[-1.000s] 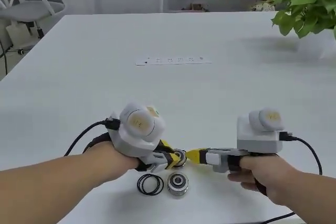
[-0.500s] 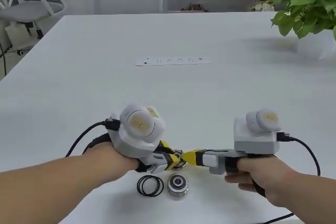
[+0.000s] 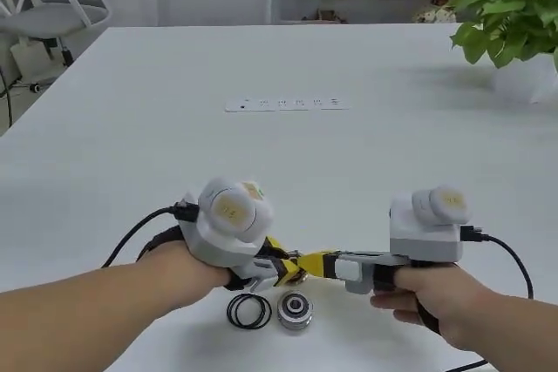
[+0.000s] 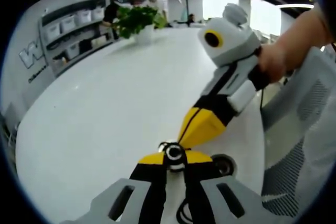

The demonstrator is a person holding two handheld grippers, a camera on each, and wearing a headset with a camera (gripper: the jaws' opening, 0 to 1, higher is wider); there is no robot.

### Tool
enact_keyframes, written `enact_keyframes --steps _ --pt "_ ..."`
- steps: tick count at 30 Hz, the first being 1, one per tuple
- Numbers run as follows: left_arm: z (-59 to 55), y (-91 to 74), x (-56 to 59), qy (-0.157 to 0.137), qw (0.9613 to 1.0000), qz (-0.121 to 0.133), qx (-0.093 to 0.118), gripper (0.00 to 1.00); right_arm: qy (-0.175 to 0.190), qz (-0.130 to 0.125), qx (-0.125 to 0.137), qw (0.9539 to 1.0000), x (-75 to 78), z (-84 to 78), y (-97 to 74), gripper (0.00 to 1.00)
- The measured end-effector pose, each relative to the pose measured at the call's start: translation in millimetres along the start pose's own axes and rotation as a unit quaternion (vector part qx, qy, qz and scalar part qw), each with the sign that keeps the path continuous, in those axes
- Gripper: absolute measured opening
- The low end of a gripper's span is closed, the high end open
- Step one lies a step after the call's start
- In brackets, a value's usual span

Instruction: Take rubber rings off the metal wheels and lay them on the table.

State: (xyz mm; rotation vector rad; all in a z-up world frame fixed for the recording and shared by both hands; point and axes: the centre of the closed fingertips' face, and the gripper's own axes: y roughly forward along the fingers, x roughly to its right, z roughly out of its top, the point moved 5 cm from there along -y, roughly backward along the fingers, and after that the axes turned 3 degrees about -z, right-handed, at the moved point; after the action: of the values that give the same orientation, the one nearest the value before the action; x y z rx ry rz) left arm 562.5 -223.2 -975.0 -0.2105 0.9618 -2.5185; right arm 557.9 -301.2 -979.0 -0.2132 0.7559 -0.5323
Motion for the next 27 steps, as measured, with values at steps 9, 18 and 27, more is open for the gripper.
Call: enact_keyframes --steps 9,18,27 --pt "0.5 0.4 -0.5 0.000 1.0000 -0.003 0.000 0.12 0.013 0.016 0.003 0.9998 -3.4 -0.4 -2.9 0.00" --pt "1.1 0.4 -1.1 -0.005 1.0000 -0.001 0.003 0.12 0.013 0.028 0.001 0.9995 -8.7 -2.1 -5.4 0.00" --pt "0.9 -1.2 0.7 -0.009 0.9999 0.000 0.008 0.14 0.006 -0.007 0.000 1.0000 3.1 -1.6 -7.9 0.00"
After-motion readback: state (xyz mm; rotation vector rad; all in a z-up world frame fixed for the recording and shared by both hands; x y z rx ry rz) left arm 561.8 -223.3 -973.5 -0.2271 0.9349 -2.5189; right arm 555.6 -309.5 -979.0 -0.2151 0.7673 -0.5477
